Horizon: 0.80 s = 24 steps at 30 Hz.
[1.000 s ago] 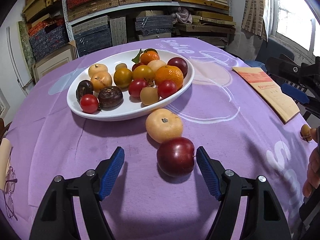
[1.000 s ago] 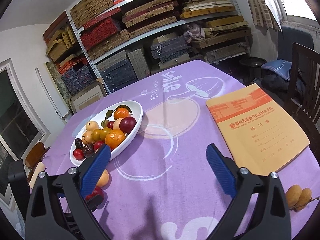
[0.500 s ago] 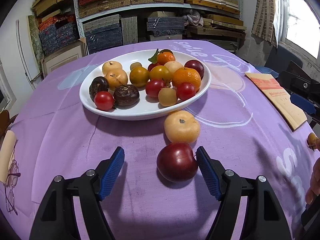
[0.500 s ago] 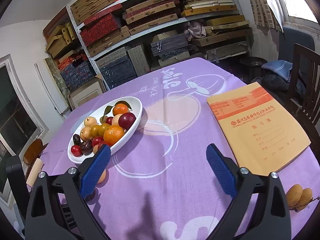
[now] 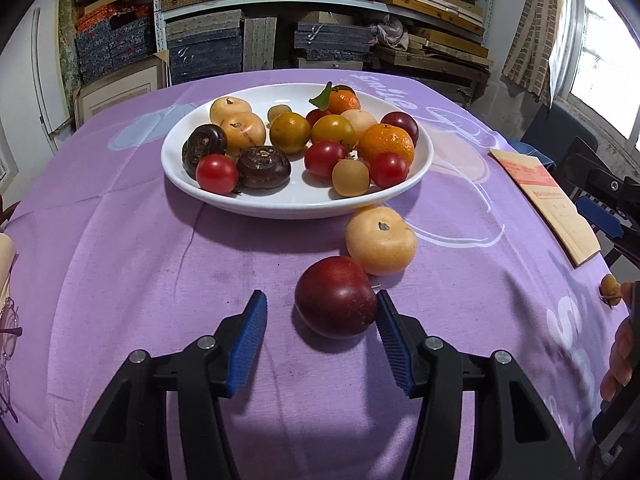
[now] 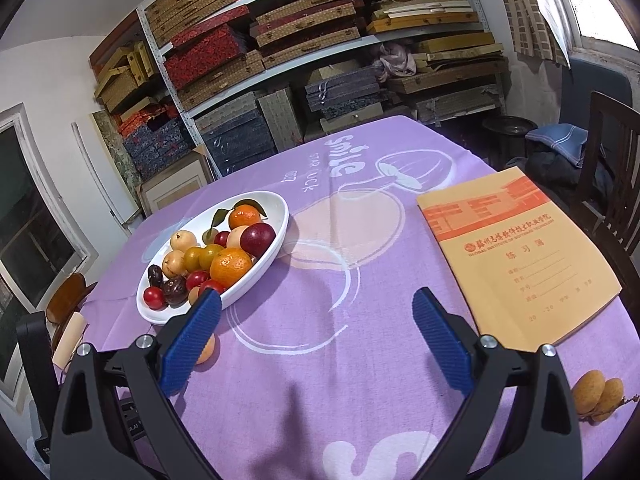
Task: Organize fruits
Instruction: 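Move the left tool to the red plum and close on it, then grasp the tan pear with the right tool while the left tool holds the plum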
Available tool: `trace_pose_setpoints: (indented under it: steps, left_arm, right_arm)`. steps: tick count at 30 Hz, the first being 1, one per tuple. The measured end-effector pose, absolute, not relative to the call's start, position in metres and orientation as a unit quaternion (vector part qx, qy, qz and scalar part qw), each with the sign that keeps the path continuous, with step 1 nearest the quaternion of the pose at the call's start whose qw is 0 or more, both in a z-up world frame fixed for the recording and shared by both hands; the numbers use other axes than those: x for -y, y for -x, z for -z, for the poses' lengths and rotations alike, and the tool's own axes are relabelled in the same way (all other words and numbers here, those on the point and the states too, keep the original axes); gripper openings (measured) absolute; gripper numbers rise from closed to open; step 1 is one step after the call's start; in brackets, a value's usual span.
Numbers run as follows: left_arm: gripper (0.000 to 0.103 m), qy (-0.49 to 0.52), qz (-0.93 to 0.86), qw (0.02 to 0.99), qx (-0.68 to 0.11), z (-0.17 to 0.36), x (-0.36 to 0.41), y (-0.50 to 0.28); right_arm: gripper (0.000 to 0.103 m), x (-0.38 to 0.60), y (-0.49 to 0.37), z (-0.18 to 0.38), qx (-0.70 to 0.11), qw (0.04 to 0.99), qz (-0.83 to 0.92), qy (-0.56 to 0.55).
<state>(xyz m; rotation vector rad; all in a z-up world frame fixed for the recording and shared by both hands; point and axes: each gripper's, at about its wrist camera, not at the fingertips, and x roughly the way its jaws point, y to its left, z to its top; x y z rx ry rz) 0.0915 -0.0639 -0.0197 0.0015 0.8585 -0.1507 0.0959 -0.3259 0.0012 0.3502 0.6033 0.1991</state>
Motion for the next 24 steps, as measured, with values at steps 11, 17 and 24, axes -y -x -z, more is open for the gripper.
trace_pose_setpoints:
  steps: [11, 17, 24]
  left_arm:
    - [0.041, 0.024, 0.088, 0.906, -0.413, 0.018, 0.06, -0.101]
    - [0.04, 0.027, 0.105, 0.91, -0.401, 0.013, 0.061, -0.098]
    - [0.04, 0.008, 0.065, 0.925, -0.374, -0.004, 0.025, -0.065]
  right_arm:
    - [0.094, 0.317, -0.096, 0.001, -0.305, 0.934, -0.106, -0.153]
    - [0.094, 0.314, -0.096, 0.002, -0.307, 0.934, -0.114, -0.144]
    - [0.094, 0.282, -0.098, 0.007, -0.335, 0.924, -0.158, -0.096]
